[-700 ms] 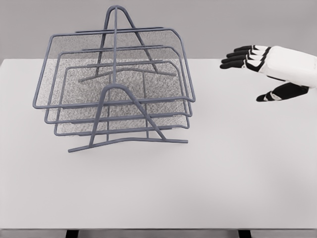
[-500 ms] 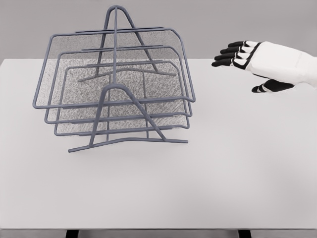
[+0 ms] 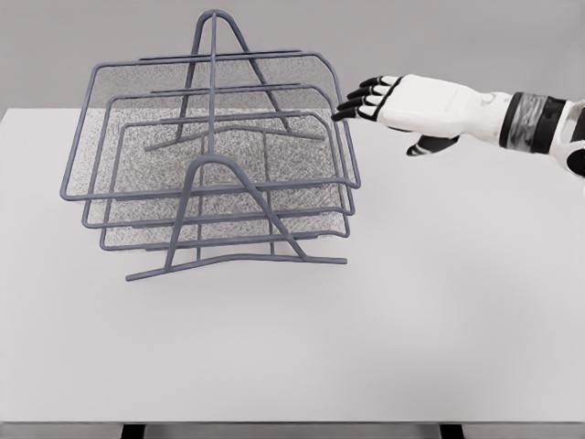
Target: Pull out the upper folder box with right arm
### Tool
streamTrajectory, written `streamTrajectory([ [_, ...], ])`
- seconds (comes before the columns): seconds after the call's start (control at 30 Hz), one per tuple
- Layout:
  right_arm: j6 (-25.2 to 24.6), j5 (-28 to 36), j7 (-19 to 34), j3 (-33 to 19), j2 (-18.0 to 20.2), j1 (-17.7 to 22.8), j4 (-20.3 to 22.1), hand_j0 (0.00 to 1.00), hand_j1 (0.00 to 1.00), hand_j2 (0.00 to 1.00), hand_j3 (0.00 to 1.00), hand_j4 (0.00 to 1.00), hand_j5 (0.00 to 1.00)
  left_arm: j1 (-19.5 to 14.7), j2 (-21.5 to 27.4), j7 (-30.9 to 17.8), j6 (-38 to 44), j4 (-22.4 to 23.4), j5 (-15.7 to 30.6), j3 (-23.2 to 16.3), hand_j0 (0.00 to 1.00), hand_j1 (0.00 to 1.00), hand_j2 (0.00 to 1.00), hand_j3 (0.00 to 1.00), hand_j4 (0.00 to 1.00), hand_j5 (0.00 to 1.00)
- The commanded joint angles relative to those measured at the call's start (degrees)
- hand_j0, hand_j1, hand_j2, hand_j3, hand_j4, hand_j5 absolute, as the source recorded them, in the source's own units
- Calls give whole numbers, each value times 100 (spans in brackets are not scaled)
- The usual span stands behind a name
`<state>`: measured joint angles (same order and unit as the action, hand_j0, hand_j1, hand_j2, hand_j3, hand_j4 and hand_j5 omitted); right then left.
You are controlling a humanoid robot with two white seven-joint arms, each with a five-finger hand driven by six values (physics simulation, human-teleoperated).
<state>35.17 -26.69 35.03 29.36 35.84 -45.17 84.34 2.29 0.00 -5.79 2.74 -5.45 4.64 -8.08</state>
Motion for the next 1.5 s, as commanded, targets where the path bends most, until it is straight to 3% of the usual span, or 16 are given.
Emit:
streamTrajectory([
  [0.0, -17, 146, -3, 26, -50, -9, -22, 100, 100, 100, 100, 100, 100, 0, 0, -1, 7, 0, 2, -1, 100, 100, 100, 100, 100, 100],
  [0.33, -17, 146, -3, 536, -103, -44, -172, 100, 100, 100, 100, 100, 100, 0, 0, -1, -2, 0, 2, -1, 100, 100, 100, 100, 100, 100],
  [0.6, -17, 111, -3, 659, -77, -18, -330, 100, 100, 100, 100, 100, 100, 0, 0, -1, -2, 0, 2, -1, 100, 100, 100, 100, 100, 100],
  [1.47, -17, 146, -3, 633, 934, 70, 171, 100, 100, 100, 100, 100, 100, 0, 0, -1, -2, 0, -7, -1, 100, 100, 100, 100, 100, 100],
])
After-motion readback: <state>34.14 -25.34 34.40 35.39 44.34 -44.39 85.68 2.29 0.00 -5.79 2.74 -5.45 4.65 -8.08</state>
